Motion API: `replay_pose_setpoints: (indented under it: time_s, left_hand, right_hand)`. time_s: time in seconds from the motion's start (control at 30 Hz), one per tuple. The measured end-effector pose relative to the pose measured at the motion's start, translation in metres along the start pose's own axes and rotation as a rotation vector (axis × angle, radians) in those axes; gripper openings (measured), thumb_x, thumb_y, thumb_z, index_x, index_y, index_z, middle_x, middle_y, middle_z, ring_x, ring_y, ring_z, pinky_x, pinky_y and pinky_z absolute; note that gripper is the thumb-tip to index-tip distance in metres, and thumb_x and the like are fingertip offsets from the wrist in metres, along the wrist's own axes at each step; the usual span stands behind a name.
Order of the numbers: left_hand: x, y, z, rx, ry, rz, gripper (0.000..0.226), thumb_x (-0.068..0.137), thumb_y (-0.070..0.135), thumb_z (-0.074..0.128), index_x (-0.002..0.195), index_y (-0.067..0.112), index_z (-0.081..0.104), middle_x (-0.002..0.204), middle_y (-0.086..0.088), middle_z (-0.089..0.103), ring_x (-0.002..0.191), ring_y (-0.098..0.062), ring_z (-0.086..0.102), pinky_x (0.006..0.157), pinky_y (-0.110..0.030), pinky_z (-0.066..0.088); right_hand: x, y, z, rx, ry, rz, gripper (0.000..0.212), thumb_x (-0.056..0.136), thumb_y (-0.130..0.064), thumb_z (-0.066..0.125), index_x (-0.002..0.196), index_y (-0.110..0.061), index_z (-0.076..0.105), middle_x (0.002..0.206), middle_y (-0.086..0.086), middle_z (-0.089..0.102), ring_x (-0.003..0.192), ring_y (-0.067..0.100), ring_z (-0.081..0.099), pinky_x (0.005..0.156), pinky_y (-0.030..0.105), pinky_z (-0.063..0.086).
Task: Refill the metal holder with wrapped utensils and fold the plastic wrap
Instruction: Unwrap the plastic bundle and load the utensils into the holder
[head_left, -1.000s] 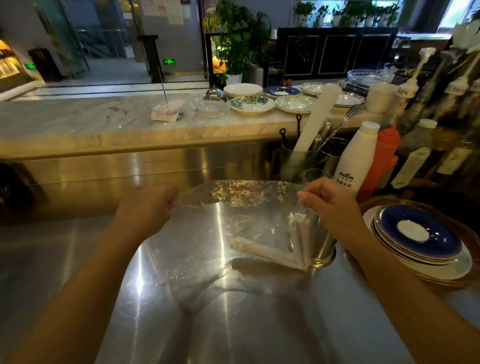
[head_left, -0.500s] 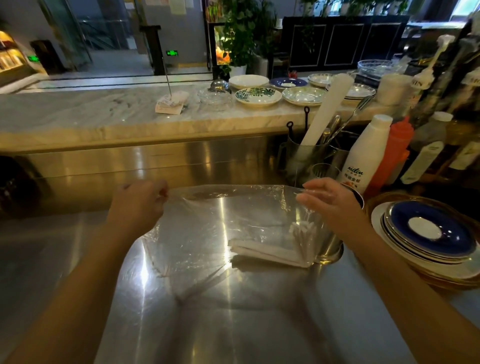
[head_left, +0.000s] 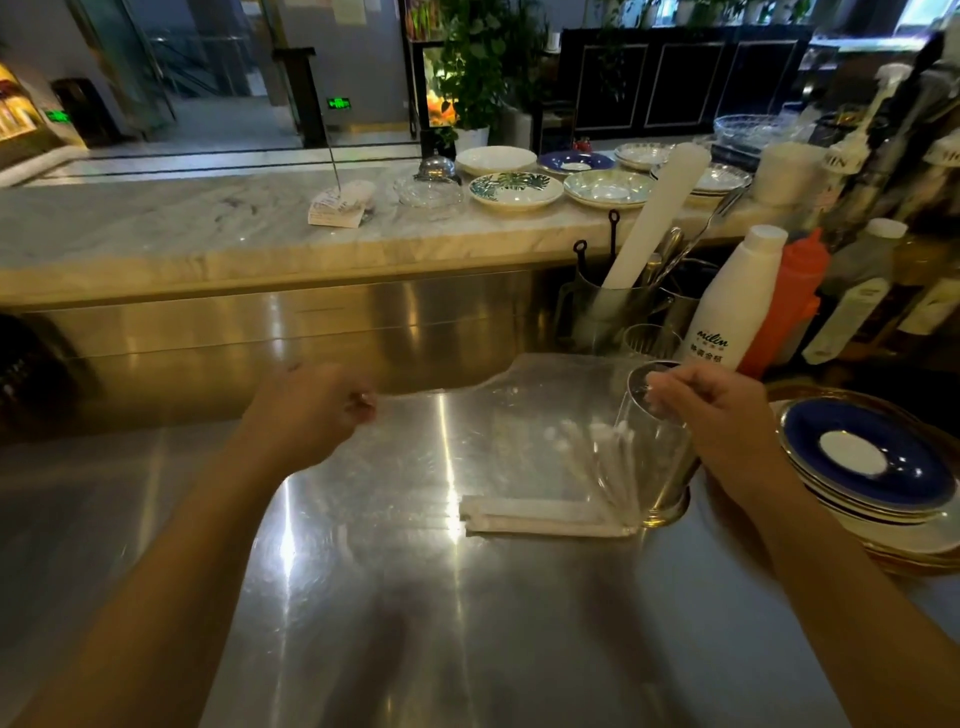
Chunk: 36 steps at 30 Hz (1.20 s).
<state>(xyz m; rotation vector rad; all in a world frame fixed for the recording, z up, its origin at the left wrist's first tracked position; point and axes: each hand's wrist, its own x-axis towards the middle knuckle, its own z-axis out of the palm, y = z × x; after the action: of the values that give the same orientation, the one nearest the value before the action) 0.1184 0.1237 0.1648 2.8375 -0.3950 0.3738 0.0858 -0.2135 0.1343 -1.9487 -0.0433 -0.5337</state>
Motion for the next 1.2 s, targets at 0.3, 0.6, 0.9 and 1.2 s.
replay_pose_setpoints:
  time_s: [0.3,0.6,0.9,1.2]
  left_hand:
    - [0.001,0.008,0.004,0.039,-0.060,-0.039,0.029,0.086,0.026,0.061,0.114,0.018,0.059,0.115,-0.007,0.065,0.105,-0.026,0.056,0.099,-0.045,0.033]
    - [0.004,0.016,0.008,-0.111,0.082,0.090,0.005,0.085,0.019,0.063,0.083,0.019,0.068,0.075,0.008,0.057,0.068,-0.011,0.047,0.071,-0.033,0.036]
    - [0.000,0.023,0.005,-0.147,-0.018,0.105,0.016,0.083,0.027,0.064,0.097,0.019,0.061,0.099,-0.004,0.068,0.087,-0.021,0.060,0.085,-0.042,0.045]
    - [0.020,0.095,0.030,-0.098,0.031,0.356,0.049,0.084,0.049,0.053,0.123,0.019,0.048,0.119,-0.004,0.061,0.108,-0.021,0.055,0.095,-0.039,0.035]
  right_hand:
    - [-0.004,0.001,0.006,0.024,-0.016,0.021,0.011,0.083,-0.025,0.060,0.072,-0.027,0.059,0.073,-0.002,0.061,0.064,0.002,0.058,0.058,0.014,0.049]
    - [-0.015,0.007,0.008,0.057,0.020,0.058,0.008,0.082,-0.013,0.061,0.080,-0.020,0.065,0.080,0.001,0.066,0.078,0.018,0.062,0.071,0.032,0.050]
    - [-0.017,0.007,0.009,0.082,0.004,0.077,0.007,0.082,-0.011,0.060,0.081,-0.016,0.065,0.079,0.001,0.065,0.076,0.011,0.061,0.072,0.027,0.048]
    - [-0.016,0.009,0.012,0.092,-0.009,0.067,0.018,0.082,-0.013,0.060,0.077,-0.030,0.064,0.080,-0.003,0.066,0.077,0.008,0.061,0.071,0.022,0.046]
